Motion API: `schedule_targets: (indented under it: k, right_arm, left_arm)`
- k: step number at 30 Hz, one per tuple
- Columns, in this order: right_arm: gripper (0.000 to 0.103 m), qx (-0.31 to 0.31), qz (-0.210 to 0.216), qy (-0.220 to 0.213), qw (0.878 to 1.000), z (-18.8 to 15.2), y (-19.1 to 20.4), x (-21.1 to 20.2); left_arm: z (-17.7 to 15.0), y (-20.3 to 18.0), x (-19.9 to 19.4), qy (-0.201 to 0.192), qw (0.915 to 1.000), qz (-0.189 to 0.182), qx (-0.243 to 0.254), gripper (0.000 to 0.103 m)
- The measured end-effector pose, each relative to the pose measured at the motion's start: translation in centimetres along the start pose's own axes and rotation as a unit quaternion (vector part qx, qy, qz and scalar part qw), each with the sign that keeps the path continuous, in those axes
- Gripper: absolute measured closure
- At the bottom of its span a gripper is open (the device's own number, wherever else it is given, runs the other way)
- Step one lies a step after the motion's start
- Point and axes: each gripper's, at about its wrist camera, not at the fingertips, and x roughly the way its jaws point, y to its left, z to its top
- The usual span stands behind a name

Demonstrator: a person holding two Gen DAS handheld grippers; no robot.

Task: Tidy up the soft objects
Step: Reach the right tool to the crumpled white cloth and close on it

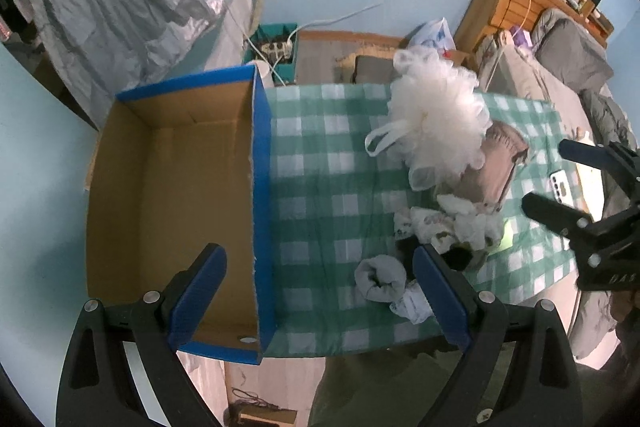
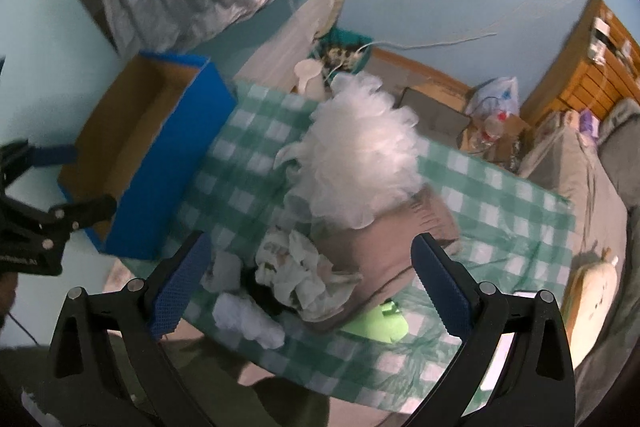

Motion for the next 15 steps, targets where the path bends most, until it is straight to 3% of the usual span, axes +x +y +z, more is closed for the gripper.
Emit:
schedule_targets:
  k: [1,3,15]
  right_arm:
    - [0.004,-0.007,0.007,0.031,0.999,-0.6,-0.1,0.6]
    - [0.005,-0.009,0.020,0.045,0.999,-0.8,0.0,1.9]
    - [0.009,-0.050,0.048,0.060,0.996,-2.3,1.2,8.4]
  left_arm:
    - [0.0,0.0,0.2,0.001,1.0000,0.000,0.001,0.008]
    - [-0.2,-0.1,1.1,0.005,1.0000,0.000,0.007,0.008]
    - [-0.9,-1.0,5.3,0.033,0.9992,-0.010,0.022,0.008]
